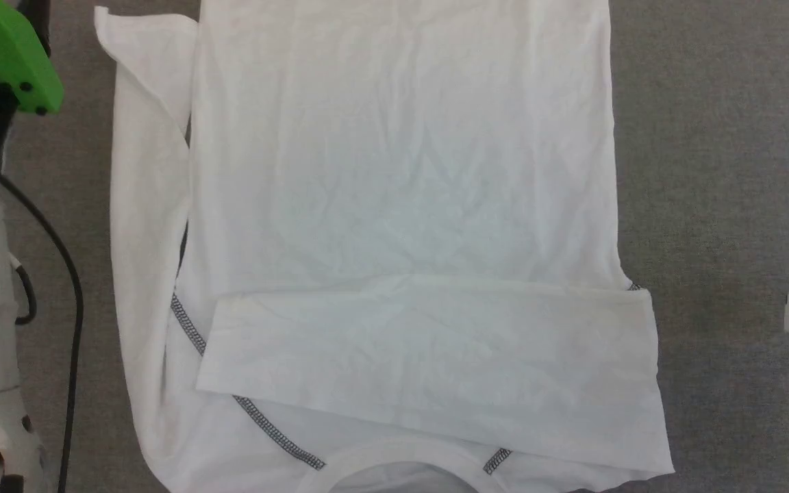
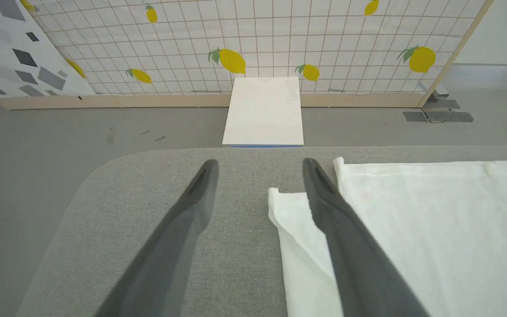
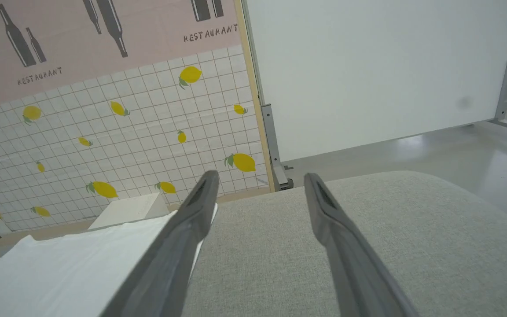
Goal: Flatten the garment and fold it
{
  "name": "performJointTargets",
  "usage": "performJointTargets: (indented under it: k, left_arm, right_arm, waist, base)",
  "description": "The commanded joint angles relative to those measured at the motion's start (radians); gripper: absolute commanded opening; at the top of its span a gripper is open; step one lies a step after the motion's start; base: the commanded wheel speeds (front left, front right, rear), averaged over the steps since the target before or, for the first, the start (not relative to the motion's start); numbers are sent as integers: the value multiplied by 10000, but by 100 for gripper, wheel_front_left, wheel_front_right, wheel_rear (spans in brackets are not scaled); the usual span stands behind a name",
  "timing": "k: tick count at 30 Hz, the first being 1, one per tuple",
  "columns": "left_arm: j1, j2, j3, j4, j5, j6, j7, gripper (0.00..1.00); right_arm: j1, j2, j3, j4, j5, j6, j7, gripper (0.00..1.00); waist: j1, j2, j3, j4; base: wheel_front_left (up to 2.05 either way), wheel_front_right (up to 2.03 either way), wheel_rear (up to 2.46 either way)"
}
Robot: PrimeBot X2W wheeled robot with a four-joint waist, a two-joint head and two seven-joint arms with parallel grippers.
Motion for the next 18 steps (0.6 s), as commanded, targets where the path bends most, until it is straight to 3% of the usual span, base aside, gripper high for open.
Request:
performJointTargets:
  k: [1, 9, 16, 17, 18]
  left_arm:
    - [-324, 25, -48, 35, -146, -27, 462, 100]
    - [-1042, 325, -331, -99, 16, 561, 3179, 100]
    - [-905, 585, -180, -524, 318, 1267, 3668, 100]
    - [-890, 626, -189, -590, 369, 1291, 3590, 73]
    - [-879, 640, -156, -665, 400, 1355, 3414, 20]
  right_arm:
    - [-147, 13, -7, -30, 94, -13, -87, 100]
    - [-374, 14, -40, 26, 342, -13, -342, 100]
    - [-504, 14, 32, -17, 393, -13, -448, 100]
    - [-514, 14, 39, -7, 393, -13, -460, 100]
    - [-530, 14, 55, 19, 393, -13, -475, 100]
  waist:
    - [-2, 0, 1401, -457]
    - [-2, 0, 2164, -637]
    - [-2, 0, 2432, -759]
    - [-2, 0, 2444, -758]
    - [-2, 0, 2447, -751]
  base:
    - [0, 0, 0]
    - [0, 0, 0]
    - [0, 0, 0]
    - [0, 0, 0]
    - [0, 0, 0]
